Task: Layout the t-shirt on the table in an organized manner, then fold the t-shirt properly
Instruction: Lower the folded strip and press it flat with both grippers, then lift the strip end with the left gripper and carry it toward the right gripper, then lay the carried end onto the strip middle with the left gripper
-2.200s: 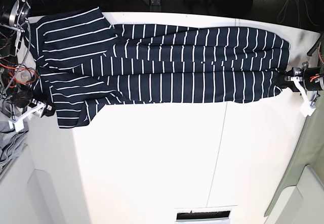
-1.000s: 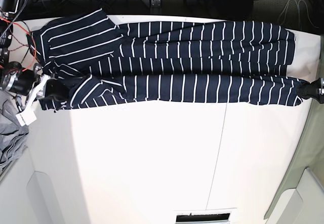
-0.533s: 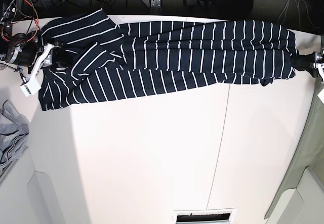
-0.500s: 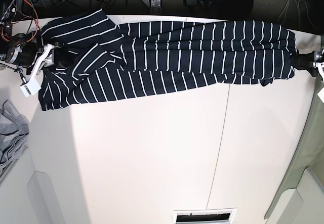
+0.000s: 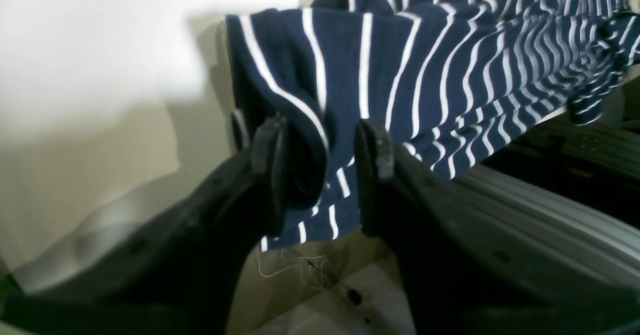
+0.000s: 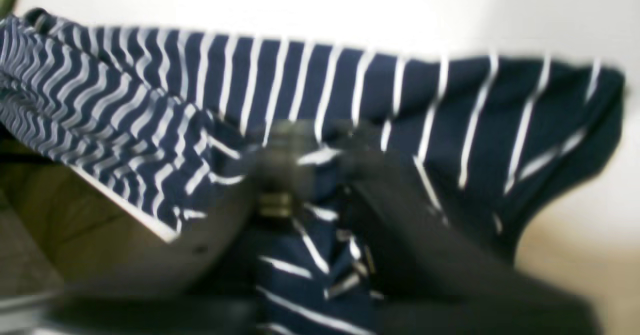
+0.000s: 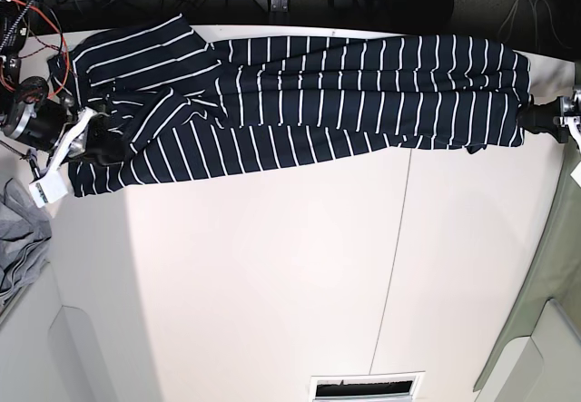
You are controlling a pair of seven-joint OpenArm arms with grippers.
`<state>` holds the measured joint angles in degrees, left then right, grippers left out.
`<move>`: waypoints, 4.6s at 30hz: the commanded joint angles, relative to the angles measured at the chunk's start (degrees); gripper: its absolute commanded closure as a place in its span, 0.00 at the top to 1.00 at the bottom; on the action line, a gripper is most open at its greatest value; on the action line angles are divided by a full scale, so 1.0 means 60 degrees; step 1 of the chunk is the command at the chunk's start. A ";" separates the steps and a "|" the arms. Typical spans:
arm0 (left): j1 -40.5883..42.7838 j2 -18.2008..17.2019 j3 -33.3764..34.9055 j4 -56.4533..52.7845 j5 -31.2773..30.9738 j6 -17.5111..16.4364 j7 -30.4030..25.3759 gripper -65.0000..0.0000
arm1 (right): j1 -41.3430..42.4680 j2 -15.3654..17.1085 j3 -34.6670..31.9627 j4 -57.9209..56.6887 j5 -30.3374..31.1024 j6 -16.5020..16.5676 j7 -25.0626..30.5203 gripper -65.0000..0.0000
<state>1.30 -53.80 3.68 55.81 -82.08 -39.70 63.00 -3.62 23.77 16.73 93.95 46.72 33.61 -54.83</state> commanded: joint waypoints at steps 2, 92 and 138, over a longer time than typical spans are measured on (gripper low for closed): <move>-0.0073 -0.0288 -0.0117 0.0080 0.0000 -0.0049 -0.0066 0.37 | 0.0124 -0.0033 0.0069 0.0142 0.0142 0.0015 0.0175 0.00; 0.0710 0.3534 0.0386 0.8062 0.2182 -0.0049 -0.1260 0.00 | 0.0809 -0.0321 -0.2291 -0.2248 -0.2000 -0.0175 0.1111 0.00; -0.0780 0.6721 -0.0321 0.4732 0.4160 -0.0049 -0.1253 0.03 | 0.0838 -0.0317 -0.2291 -0.2251 -0.1974 -0.0208 0.1326 0.36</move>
<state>-1.85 -13.08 2.11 83.11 -55.16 -39.42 56.99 0.62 21.10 2.61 79.70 34.17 32.38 -47.99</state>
